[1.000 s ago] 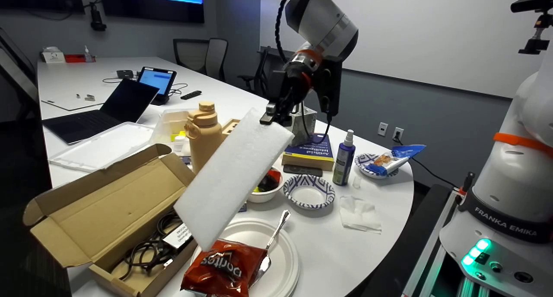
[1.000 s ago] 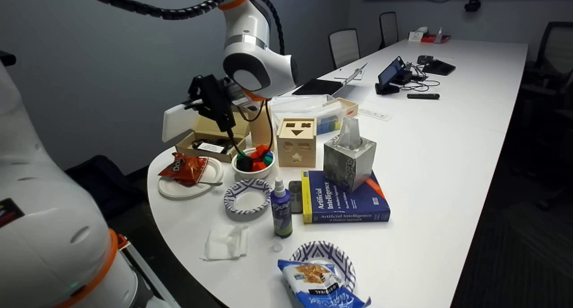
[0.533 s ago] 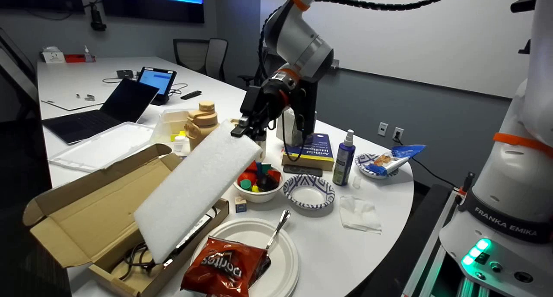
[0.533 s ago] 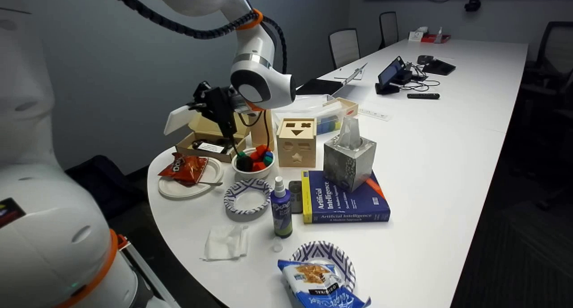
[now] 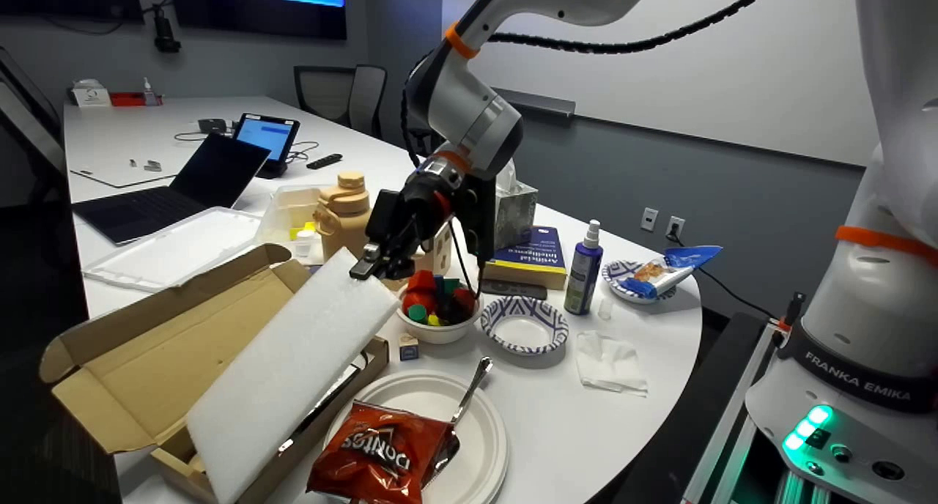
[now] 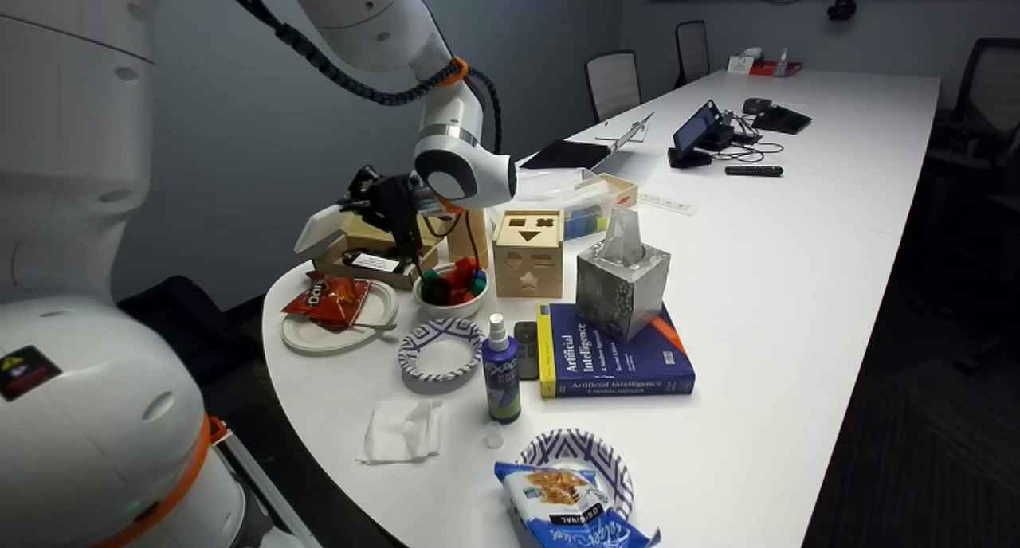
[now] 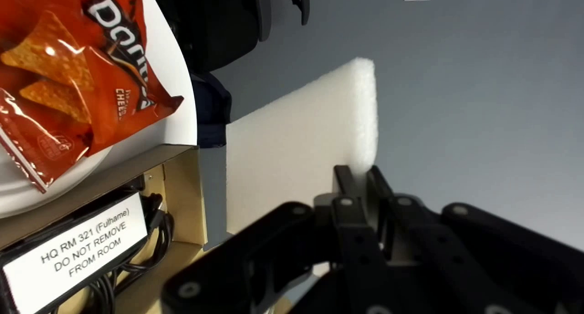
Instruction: Put the white item in the box
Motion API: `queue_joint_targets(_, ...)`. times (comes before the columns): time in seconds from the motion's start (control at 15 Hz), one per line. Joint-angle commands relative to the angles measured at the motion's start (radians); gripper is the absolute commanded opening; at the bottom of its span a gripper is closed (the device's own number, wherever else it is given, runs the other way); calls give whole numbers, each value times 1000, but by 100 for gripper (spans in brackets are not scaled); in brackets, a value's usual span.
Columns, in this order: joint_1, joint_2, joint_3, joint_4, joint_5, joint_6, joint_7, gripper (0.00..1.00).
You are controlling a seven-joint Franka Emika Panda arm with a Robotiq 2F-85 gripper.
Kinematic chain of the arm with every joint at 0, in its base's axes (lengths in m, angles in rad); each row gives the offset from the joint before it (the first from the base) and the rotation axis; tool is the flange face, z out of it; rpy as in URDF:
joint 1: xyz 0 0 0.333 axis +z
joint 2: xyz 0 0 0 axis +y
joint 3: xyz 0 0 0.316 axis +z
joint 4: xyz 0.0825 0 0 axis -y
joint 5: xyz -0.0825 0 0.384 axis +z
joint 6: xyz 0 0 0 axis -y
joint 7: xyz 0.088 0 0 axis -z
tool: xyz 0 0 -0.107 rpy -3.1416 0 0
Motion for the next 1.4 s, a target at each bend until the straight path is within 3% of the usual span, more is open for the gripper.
queue_joint_targets(0.0, 17, 65, 9, 71, 24, 24, -3, 3)
queue_joint_targets(0.8, 25, 88, 11, 97, 18, 167, -4, 3)
queue_joint_targets(0.87, 27, 83, 10, 94, 16, 183, -4, 35)
queue_joint_targets(0.93, 29, 77, 10, 90, 15, 201, -1, 36)
queue_joint_targets(1.33, 55, 47, 8, 63, 3, 370, 13, 81)
